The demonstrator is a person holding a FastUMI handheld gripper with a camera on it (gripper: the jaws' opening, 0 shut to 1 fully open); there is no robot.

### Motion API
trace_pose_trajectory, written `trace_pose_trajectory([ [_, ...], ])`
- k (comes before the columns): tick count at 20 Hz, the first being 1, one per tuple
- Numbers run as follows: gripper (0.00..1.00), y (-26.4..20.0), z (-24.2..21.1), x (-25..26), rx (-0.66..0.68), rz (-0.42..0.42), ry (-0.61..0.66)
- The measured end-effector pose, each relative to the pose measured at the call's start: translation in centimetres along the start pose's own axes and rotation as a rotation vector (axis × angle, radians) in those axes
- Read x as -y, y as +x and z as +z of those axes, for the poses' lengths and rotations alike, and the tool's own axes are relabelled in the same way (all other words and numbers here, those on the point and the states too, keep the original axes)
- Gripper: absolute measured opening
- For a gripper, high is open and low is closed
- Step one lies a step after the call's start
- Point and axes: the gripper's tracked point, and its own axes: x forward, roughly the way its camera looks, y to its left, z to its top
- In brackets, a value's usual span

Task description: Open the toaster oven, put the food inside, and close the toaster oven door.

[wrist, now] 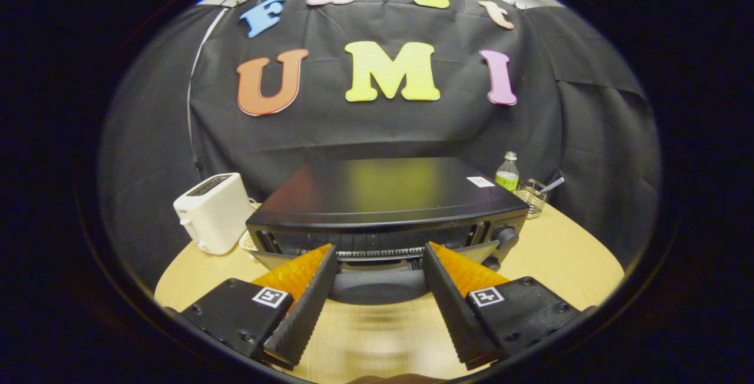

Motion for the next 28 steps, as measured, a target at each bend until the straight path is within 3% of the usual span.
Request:
trace_pose_trajectory([
  [5,0.96,-2.4,-3.3,0.5,-0.044,0.045,0.047],
  [15,0.94,-4.3,-8.6,1.2,-0.007,0.04,-0.02],
  [22,0.93,-4.6,-12.3,1.8,-0.055,0.108,0.053],
  [28,0.94,-4.2,-14.7,2.0,-0.149,0.12,0.091],
])
